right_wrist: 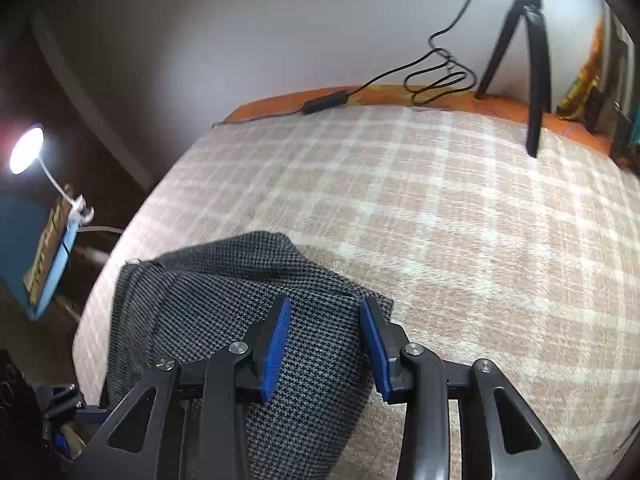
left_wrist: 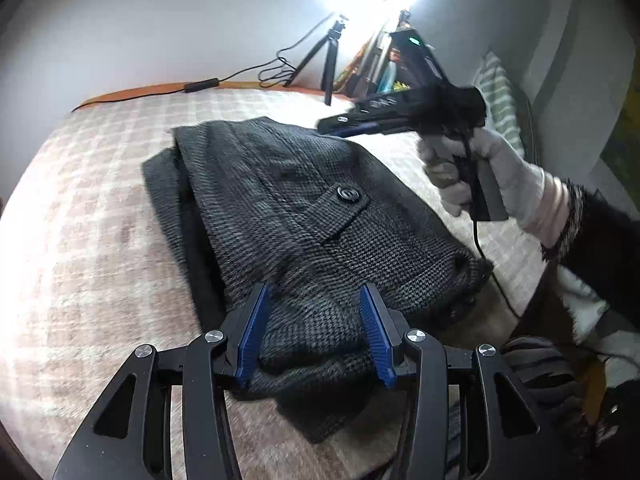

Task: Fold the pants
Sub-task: 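Grasp the folded shorts with both grippers and lift them off the bed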

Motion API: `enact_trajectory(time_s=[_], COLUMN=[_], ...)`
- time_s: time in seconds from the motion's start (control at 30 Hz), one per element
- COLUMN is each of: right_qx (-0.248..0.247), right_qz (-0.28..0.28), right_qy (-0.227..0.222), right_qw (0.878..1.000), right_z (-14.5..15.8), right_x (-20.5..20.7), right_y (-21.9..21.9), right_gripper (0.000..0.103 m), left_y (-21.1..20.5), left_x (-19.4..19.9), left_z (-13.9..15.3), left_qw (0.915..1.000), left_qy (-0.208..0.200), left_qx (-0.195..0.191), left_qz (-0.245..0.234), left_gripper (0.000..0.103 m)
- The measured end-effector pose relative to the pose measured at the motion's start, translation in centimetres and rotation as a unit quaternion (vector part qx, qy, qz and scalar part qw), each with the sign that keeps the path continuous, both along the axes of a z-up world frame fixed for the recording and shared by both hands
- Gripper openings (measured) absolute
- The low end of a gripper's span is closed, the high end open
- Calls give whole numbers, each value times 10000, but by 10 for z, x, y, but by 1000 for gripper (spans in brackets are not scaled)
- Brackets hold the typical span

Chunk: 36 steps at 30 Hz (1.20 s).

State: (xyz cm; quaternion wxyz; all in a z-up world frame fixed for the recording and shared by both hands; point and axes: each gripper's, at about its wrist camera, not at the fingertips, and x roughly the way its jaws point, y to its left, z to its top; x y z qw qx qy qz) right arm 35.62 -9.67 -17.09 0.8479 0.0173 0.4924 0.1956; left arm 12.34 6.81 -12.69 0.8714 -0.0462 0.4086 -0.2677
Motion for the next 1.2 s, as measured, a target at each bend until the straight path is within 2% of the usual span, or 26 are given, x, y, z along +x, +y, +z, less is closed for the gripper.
enact_trajectory(time_s=[0.03, 0.1, 0.13, 0.17, 0.27, 0.4, 0.57, 0.77, 0.9, 0.97, 1.1, 1.2], right_qx=[-19, 83, 190, 297, 697, 1036, 1311, 1495, 1837, 2030, 2231, 2247], right_qz=[-11, -13, -25, -49, -4, 160, 207, 329, 453, 513, 616, 614], right_qy=[-40, -32, -1, 32, 237, 718, 1060, 1290, 1243, 1276, 1277, 1213], right_qw=[10000, 10000, 9998, 9995, 9973, 9919, 9855, 9798, 9740, 9695, 9644, 9649], right_z=[5, 14, 18, 21, 26, 13, -10, -34, -38, -43, -51, -52], right_x=[-5, -15, -20, -25, -40, -55, -59, -56, -54, -52, -47, -45], right_y=[-3, -13, -19, -24, -39, -45, -50, -50, -49, -48, -41, -35], right_gripper=[40, 51, 65, 75, 83, 85, 85, 86, 86, 82, 71, 68], left_y=[7, 29, 42, 57, 89, 101, 91, 76, 71, 69, 69, 68], left_x=[0, 6, 12, 20, 44, 71, 87, 100, 108, 112, 112, 113], left_z=[6, 16, 19, 20, 11, -12, -26, -36, -41, -42, -40, -40], left_qw=[9999, 9979, 9953, 9910, 9744, 9555, 9487, 9480, 9459, 9462, 9519, 9536], left_qy=[-15, -5, 78, 201, 753, 1485, 1711, 1898, 1890, 1835, 1729, 1661], left_qx=[-99, -512, -739, -983, -1709, -2158, -2356, -2322, -2440, -2478, -2383, -2369], left_qz=[115, 401, 616, 884, 1254, 1354, 1234, 1068, 997, 981, 851, 831], left_gripper=[45, 49, 62, 67, 67, 67, 67, 67, 67, 67, 67, 66])
